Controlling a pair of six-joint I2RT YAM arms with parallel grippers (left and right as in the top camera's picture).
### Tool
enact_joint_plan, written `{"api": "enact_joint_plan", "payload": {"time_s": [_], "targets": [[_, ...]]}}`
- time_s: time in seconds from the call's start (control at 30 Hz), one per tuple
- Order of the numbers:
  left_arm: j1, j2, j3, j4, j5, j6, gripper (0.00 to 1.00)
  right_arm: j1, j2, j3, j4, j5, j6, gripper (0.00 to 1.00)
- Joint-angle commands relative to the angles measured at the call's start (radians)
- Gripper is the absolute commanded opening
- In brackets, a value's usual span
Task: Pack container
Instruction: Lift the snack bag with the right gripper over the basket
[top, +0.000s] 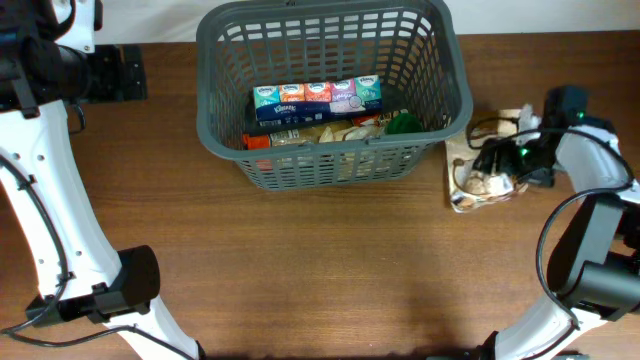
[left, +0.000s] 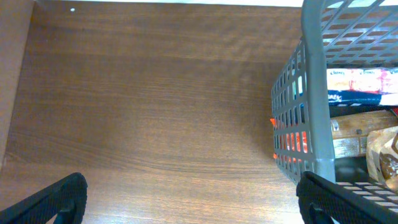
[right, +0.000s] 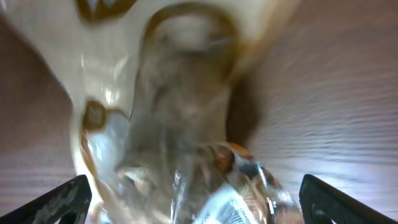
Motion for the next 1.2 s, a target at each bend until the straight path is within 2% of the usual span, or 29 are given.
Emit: {"api": "enact_joint_plan", "payload": {"time_s": [0.0,0.17,0.23,0.33,0.4,0.43,0.5,0.53,0.6,0.7,0.77,1.17], "targets": [[0.004,0.005,-0.003,0.000,0.011,-0.010,0.99,0.002,0.018,-0.068,0.029,-0.068,-0.017,0.99],[0.004,0.005,-0.003,0.000,0.011,-0.010,0.99,0.002,0.022,-0.100,0.061,-0.064,-0.014,0.99],[0.004,0.005,-0.003,0.000,0.011,-0.010,0.99,0.002,0.023,-0.101,0.063,-0.064,-0.012,0.94],[0.004,0.005,-0.003,0.000,0.011,-0.010,0.99,0.002,0.031,-0.101,0.063,-0.049,0.022,0.73],[0.004,0.005,-0.003,0.000,0.011,-0.010,0.99,0.002,0.039,-0.101,0.063,-0.041,0.045,0.65],[0.004,0.005,-0.003,0.000,0.011,-0.010,0.99,0.002,0.044,-0.101,0.063,-0.037,0.054,0.50],[0.004,0.005,-0.003,0.000,0.011,-0.010,0.99,0.002,0.050,-0.101,0.061,-0.035,0.068,0.35],[0.004,0.005,-0.003,0.000,0.011,-0.010,0.99,0.002,0.050,-0.101,0.060,-0.034,0.071,0.29],[0.004,0.005,-0.003,0.000,0.011,-0.010,0.99,0.002,0.050,-0.101,0.060,-0.035,0.086,0.24],[0.004,0.005,-0.003,0.000,0.011,-0.010,0.99,0.000,0.050,-0.101,0.055,-0.035,0.100,0.08],[0.004,0.005,-0.003,-0.001,0.011,-0.010,0.99,-0.002,0.050,-0.098,0.047,-0.034,0.119,0.04],[0.004,0.005,-0.003,0.000,0.011,-0.010,0.99,-0.023,0.007,0.055,-0.051,-0.032,0.167,0.04]]}}
